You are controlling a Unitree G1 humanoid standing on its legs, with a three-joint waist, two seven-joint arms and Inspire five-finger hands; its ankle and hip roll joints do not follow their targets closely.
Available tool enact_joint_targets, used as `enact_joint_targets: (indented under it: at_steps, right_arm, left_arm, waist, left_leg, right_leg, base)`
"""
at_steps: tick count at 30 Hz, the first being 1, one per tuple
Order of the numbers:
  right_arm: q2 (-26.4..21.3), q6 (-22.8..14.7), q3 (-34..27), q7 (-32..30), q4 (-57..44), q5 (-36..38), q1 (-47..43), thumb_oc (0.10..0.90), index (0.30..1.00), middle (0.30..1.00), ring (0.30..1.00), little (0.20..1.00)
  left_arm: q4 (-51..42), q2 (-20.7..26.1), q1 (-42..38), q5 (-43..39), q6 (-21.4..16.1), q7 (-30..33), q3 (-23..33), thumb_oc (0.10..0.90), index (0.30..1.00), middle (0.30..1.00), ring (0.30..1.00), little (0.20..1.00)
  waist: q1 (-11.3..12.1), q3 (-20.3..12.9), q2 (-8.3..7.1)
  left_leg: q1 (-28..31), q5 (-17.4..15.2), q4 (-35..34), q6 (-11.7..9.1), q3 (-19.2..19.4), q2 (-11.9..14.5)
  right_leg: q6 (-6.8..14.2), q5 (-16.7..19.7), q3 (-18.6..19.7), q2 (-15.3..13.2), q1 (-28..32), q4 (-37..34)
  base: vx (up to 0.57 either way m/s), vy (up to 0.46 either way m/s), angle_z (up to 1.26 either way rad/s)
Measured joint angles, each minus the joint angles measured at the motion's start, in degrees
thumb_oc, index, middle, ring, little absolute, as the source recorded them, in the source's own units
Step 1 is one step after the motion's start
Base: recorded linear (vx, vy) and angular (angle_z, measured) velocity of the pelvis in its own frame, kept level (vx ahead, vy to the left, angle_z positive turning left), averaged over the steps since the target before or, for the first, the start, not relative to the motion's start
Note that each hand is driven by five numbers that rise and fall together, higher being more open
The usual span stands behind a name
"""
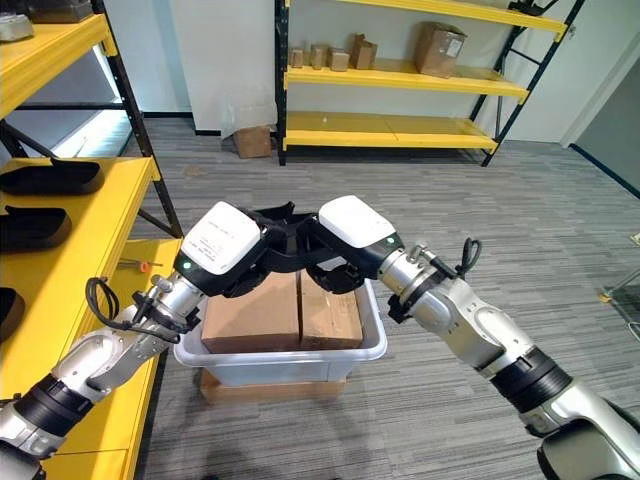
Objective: Move parts from the plastic box to the shelf.
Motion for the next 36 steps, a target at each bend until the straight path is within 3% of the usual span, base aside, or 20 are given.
enact_joint_targets:
  at_steps: [10,16,22,23,26,30,33,36]
  right_arm:
    - [6.86,0.05,-10.96,-2.88,-1.02,2.71,8.18,0.900,1.000,1.000,1.000,1.000]
    - [9.53,1.41,-22.40,-6.38,-3.31,4.43,17.91,0.900,1.000,1.000,1.000,1.000]
    - [14.65,1.71,-32.18,-7.95,-7.76,4.98,30.45,0.900,1.000,1.000,1.000,1.000]
    - [18.02,1.49,-34.77,-8.59,-10.09,6.07,35.46,0.900,1.000,1.000,1.000,1.000]
    - [18.67,1.55,-35.14,-8.67,-10.60,7.12,40.70,0.900,1.000,1.000,1.000,1.000]
    - [18.85,1.48,-35.17,-8.06,-10.46,7.76,42.57,0.900,1.000,1.000,1.000,1.000]
    - [18.70,1.48,-33.27,-8.12,-10.28,8.97,39.96,0.900,1.000,1.000,1.000,1.000]
    - [17.75,1.39,-29.65,-7.90,-10.26,9.21,35.47,0.900,1.000,1.000,1.000,1.000]
  left_arm:
    - [0.42,-0.09,1.68,-0.45,-0.04,-0.41,0.62,0.400,0.300,0.300,0.300,0.300]
    - [0.34,-0.09,11.23,-0.33,-0.20,-1.15,4.12,0.400,0.300,0.300,0.300,0.300]
    - [-0.82,-0.08,23.47,0.08,0.34,-1.44,15.33,0.400,0.300,0.300,0.300,0.300]
    - [-2.74,-0.15,28.99,-0.16,0.04,-1.22,21.41,0.400,0.300,0.300,0.300,0.300]
    - [-5.66,-1.92,35.75,-1.23,1.25,-1.14,28.71,0.400,0.300,0.300,0.300,0.300]
    - [-8.24,-3.17,36.97,-3.35,1.19,-0.67,31.45,0.400,0.300,0.300,0.300,0.300]
    - [-12.08,-9.05,39.00,-5.68,1.15,0.40,32.74,0.400,0.300,0.300,0.300,0.300]
    - [-12.61,-9.53,39.62,-5.76,1.57,2.12,33.36,0.400,0.300,0.300,0.300,0.300]
  waist:
    - [0.02,-0.03,0.94]
    - [-0.04,-0.38,2.14]
    - [-0.18,-0.27,2.41]
    - [-0.15,-0.26,2.53]
    - [0.21,-0.24,3.39]
    - [2.25,0.21,5.53]
    - [3.60,0.66,7.53]
    - [5.45,1.02,8.16]
  left_leg:
    - [0.69,-0.26,-0.06,0.00,0.30,-0.21]
    - [0.76,-0.60,-0.08,-0.15,0.72,-0.17]
    - [0.67,-0.90,-0.25,-0.26,0.82,-0.14]
    - [0.59,-1.05,-0.10,-0.29,0.82,-0.13]
    - [0.18,-1.04,-0.07,-0.32,0.52,-0.24]
    - [-1.49,-0.59,-0.07,0.26,-2.68,-0.36]
    - [-2.96,0.33,0.21,0.25,-5.69,0.00]
    - [-3.94,0.81,0.81,0.34,-7.17,1.36]
  right_leg:
    - [0.06,0.04,0.22,-0.25,0.68,-0.35]
    - [0.06,0.07,0.49,-0.25,0.66,-0.74]
    - [0.06,-0.16,0.61,-0.26,0.49,-0.77]
    - [0.05,-0.26,0.67,-0.23,0.39,-0.77]
    - [0.22,-0.54,0.45,-0.33,0.14,-0.51]
    - [0.19,-1.63,-2.29,-0.01,-0.26,1.47]
    - [-0.44,-6.03,-4.43,0.37,-3.42,9.63]
    - [-1.76,-10.52,-5.19,1.08,-7.46,18.31]
  base:
    - [0.00,0.002,-0.01]
    - [0.00,-0.002,-0.02]
    - [0.00,-0.011,-0.01]
    - [0.02,-0.035,0.01]
    - [-0.02,-0.038,0.06]
    - [-0.06,-0.071,0.38]
    - [-0.09,-0.124,0.47]
    - [-0.16,-0.194,0.17]
